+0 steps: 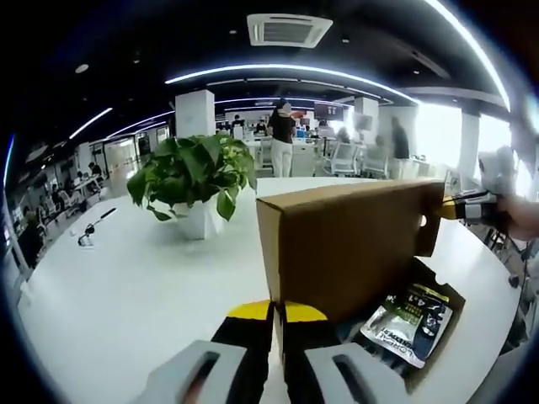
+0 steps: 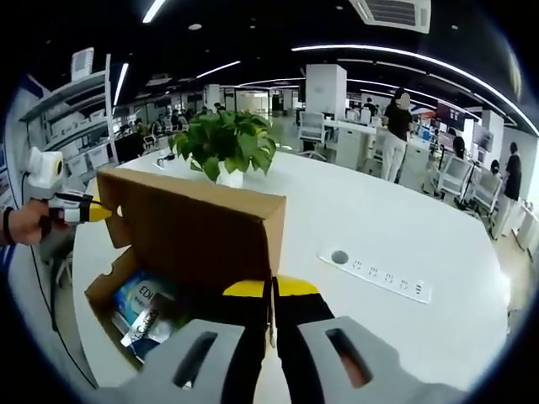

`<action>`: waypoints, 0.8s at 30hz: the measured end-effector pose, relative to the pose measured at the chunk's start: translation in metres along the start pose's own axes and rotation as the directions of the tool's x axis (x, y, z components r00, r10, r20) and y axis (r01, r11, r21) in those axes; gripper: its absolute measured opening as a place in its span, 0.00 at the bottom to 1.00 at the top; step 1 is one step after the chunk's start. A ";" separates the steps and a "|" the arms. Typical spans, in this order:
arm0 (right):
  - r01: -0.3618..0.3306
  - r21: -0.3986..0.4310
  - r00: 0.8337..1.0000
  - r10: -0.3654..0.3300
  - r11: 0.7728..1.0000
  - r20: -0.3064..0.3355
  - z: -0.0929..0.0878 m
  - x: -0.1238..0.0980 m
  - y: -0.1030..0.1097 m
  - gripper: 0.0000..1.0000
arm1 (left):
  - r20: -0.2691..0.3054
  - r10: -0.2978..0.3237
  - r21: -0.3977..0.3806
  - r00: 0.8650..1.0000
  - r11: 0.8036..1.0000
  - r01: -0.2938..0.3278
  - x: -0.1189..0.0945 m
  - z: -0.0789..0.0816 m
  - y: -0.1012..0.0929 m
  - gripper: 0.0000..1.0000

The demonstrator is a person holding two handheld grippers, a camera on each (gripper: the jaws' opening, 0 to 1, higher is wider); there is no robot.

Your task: Operate the shoe box by opening the lid, removing the specified soft item, and placing it in the target area until the item is outside and the box remains undamaged.

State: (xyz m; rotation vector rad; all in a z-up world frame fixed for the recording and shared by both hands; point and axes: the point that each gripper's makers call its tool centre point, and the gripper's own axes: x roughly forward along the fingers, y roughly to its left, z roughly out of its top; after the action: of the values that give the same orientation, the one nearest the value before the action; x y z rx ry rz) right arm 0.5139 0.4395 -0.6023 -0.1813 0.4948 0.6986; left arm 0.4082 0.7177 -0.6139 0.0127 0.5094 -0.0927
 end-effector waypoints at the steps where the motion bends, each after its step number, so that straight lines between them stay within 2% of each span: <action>1: 0.000 0.000 1.000 0.000 1.000 -0.003 -0.001 0.000 0.000 0.00 | -0.002 -0.001 -0.001 1.000 1.000 0.001 0.001 -0.001 0.000 0.03; 6: -0.003 0.028 1.000 0.003 1.000 -0.001 -0.002 0.004 0.000 0.00 | -0.021 -0.012 -0.006 1.000 1.000 0.012 0.008 -0.007 0.003 0.03; 16: -0.005 0.049 0.999 0.007 0.999 -0.041 -0.020 0.013 0.002 0.00 | -0.075 -0.027 -0.019 0.997 0.999 0.025 0.020 -0.024 0.002 0.03; 24: -0.015 0.063 0.997 0.021 0.998 -0.080 -0.032 0.021 0.003 0.00 | -0.086 -0.031 -0.036 0.996 0.999 0.027 0.025 -0.032 0.003 0.02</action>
State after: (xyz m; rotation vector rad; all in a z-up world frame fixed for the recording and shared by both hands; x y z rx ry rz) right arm 0.5136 0.4437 -0.6410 -0.1473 0.5956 0.6945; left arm 0.4147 0.7200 -0.6537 -0.0253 0.5982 -0.1119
